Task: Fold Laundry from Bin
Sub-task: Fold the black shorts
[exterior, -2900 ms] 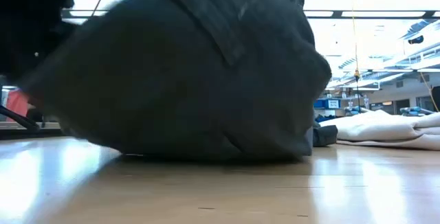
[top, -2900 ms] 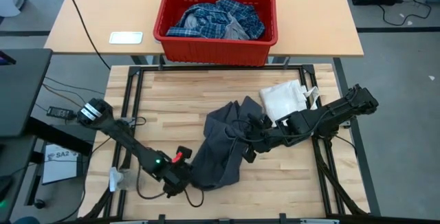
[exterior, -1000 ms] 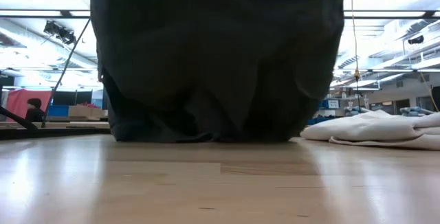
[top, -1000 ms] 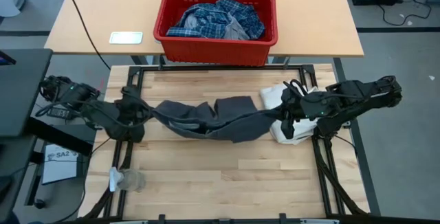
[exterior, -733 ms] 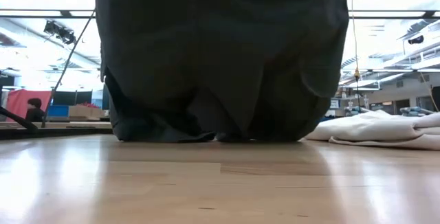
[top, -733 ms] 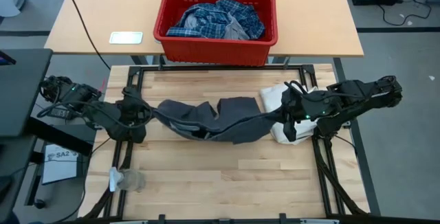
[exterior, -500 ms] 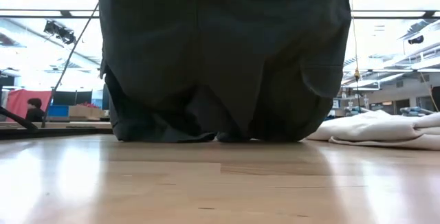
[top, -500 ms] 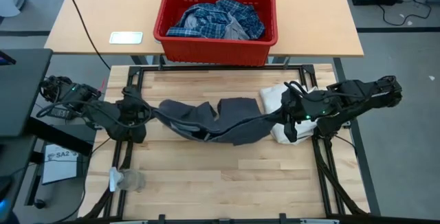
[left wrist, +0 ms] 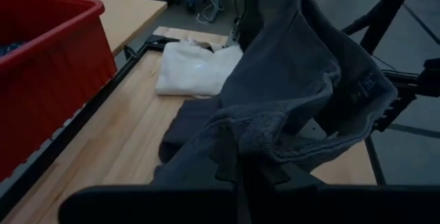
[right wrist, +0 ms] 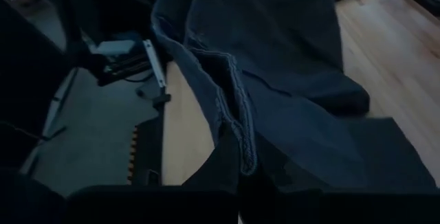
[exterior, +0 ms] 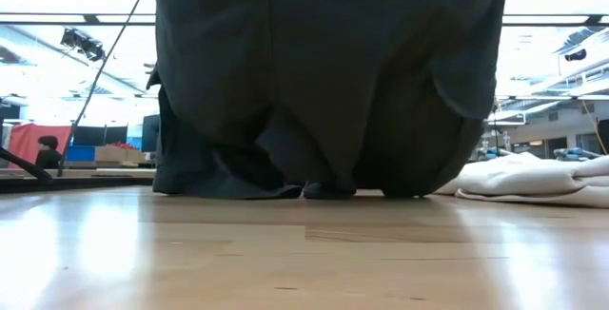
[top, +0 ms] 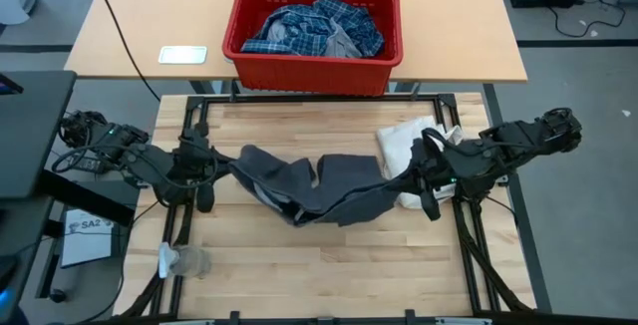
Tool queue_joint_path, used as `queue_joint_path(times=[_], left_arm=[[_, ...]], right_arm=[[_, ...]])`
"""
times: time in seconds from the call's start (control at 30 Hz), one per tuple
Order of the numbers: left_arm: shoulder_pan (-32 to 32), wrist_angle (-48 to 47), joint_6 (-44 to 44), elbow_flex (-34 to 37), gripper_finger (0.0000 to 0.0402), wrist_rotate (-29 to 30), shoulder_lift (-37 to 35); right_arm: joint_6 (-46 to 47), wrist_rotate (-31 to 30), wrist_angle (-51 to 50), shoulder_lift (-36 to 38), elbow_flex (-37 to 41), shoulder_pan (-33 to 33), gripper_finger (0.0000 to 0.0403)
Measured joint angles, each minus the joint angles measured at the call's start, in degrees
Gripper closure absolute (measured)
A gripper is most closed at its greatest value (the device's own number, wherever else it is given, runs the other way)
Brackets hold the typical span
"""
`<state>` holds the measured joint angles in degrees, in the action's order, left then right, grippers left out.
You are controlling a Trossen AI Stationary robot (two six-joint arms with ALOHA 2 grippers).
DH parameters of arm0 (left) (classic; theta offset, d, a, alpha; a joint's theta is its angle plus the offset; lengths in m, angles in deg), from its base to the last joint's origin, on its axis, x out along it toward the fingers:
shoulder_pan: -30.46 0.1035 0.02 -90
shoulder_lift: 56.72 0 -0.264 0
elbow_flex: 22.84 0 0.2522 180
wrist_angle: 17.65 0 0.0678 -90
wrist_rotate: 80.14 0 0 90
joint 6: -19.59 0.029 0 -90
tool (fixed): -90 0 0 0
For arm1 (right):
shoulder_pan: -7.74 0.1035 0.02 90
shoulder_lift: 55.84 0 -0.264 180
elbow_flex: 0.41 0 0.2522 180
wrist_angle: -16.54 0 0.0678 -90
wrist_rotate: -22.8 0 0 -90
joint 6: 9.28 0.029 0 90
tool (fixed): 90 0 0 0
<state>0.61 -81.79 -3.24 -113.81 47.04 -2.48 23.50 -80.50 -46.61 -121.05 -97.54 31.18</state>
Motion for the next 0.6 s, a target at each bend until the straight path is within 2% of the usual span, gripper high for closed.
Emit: queue_joint_path(times=[0.6], left_arm=[[0.0, 1.8, 0.1, 0.0, 0.0393, -0.5, 0.2]], right_arm=[[1.3, -2.0, 2.2, 0.0, 0.0, 4.5, 0.0387]])
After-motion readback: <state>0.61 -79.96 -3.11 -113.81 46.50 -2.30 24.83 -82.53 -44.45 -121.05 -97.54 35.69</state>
